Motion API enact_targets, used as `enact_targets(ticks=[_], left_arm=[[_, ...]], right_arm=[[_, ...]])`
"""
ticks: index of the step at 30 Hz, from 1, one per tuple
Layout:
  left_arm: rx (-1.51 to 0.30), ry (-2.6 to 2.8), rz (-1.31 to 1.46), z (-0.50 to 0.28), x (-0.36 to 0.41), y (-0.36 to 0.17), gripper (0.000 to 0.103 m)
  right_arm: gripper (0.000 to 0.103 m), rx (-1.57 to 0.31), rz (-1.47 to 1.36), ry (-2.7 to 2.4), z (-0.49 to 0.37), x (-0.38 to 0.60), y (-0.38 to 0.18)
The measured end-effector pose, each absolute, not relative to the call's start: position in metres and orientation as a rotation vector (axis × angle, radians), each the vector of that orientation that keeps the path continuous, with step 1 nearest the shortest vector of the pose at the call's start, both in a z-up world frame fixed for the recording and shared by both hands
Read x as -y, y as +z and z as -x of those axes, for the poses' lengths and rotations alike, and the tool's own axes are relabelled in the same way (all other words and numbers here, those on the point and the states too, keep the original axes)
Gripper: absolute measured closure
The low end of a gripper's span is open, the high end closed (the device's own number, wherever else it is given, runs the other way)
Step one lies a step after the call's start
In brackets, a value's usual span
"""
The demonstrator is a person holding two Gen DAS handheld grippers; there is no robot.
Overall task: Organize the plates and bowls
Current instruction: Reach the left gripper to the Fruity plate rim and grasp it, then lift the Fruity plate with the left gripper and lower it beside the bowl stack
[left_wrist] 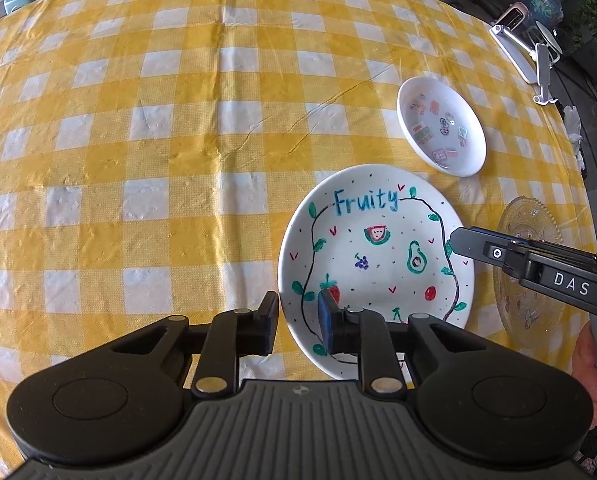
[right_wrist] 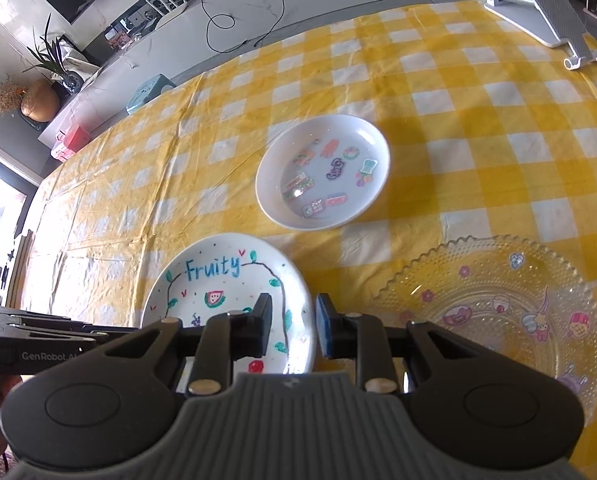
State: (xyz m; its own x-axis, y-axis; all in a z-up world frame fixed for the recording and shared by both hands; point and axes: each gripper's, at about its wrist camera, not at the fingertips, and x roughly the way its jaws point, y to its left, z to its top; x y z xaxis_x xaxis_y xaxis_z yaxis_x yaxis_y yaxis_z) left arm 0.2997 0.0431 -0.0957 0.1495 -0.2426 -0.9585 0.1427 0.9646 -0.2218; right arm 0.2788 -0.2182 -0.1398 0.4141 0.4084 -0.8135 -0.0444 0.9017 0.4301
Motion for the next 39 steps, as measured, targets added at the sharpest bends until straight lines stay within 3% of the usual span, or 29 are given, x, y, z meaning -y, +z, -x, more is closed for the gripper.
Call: enact_targets(ticks=[13,20,39], left_arm=[[-1.403,-0.281,0.151,-0.301,-0.052,-0.097,0.082],[-1.387,-0.268,0.181,-0.301,-0.054,-0.098,0.085],[-1.251,-0.271,0.22,-0.267,-0.045,-0.04,0.093]], right_arm=[[0.079,-1.158,-0.392,0.292,-0.273,0.218,-0.146],[0.094,-1.155,-0.408,0.284,-0.27,0.221,-0.148],[0.094,-1.086,-0.61,0.272,-0.227,0.263,-0.125]])
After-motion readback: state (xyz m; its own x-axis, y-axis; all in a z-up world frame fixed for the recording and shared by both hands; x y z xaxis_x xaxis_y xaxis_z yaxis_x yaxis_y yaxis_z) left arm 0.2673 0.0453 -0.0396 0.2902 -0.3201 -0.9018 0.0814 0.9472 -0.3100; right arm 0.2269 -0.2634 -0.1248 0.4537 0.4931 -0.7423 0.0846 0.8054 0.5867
